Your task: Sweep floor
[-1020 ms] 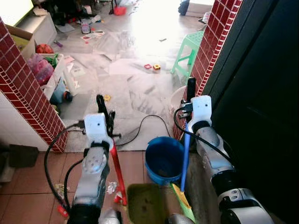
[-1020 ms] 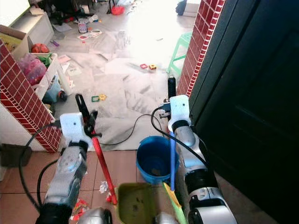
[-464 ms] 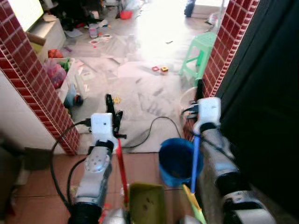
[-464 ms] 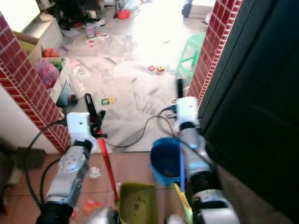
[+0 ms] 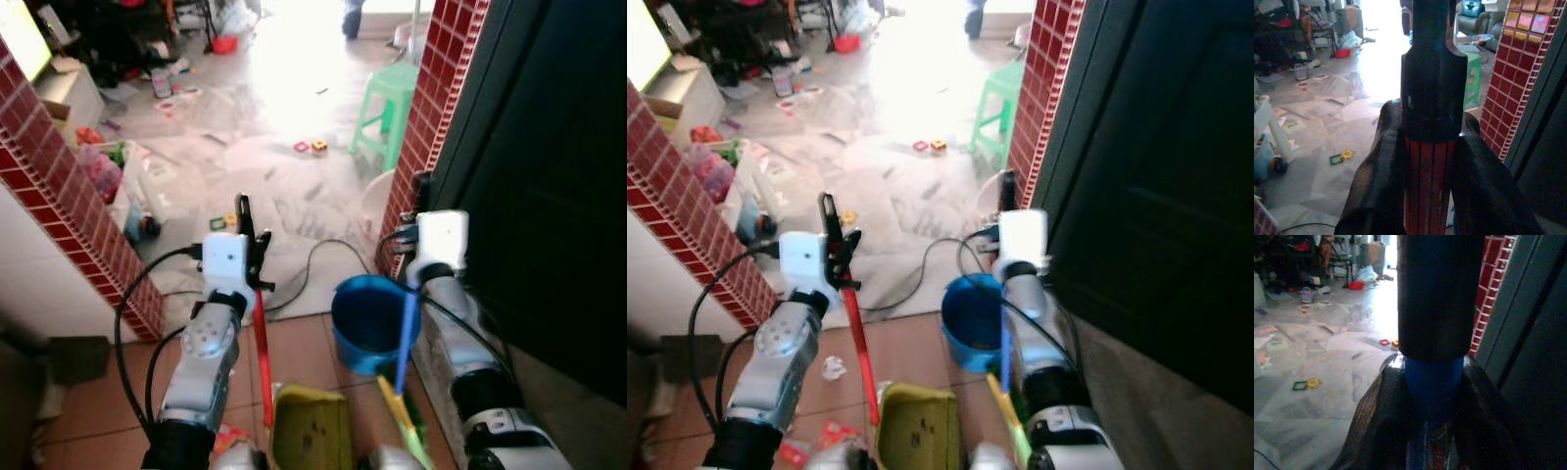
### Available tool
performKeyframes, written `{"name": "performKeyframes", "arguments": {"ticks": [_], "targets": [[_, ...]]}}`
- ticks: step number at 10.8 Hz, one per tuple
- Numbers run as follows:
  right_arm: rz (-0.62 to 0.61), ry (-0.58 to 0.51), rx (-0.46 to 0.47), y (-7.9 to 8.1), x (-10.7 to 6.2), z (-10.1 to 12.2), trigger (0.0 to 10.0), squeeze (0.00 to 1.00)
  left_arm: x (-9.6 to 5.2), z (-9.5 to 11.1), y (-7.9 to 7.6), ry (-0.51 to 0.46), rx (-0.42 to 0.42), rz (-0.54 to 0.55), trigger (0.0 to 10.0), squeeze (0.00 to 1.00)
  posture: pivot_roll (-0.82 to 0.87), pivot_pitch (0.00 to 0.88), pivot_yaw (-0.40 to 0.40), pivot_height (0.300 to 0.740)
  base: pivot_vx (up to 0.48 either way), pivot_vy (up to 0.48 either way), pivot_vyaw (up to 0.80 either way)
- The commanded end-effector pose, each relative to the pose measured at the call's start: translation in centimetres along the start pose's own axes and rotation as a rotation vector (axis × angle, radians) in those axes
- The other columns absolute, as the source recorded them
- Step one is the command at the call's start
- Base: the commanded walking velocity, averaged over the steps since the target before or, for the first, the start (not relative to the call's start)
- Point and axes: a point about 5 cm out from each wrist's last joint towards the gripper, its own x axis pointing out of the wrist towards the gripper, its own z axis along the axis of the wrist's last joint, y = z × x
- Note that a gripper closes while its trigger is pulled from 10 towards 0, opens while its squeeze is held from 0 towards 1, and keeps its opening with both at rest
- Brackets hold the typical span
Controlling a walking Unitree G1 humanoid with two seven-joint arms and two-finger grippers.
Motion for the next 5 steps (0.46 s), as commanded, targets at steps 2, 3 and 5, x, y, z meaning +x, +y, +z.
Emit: {"name": "performKeyframes", "arguments": {"ticks": [2,3,5], "targets": [[-0.014,-0.058,0.013,-0.18,0.67,1.47,10.0,0.00,0.69,1.41,-0.47,-0.052,0.010,-0.024,10.0,0.00,-0.11,0.000,0.074,0.740,-0.330,0.000,0.00],[-0.015,-0.061,0.010,-0.24,0.66,1.51,10.0,0.00,0.75,1.48,-0.56,-0.053,0.008,-0.029,10.0,0.00,-0.12,0.000,0.073,0.740,-0.345,0.000,0.00],[-0.014,-0.061,0.005,-0.33,0.66,1.56,10.0,0.00,0.77,1.37,-0.65,-0.049,0.005,-0.029,10.0,0.00,-0.12,0.000,0.072,0.740,-0.341,0.000,0.00]]}}
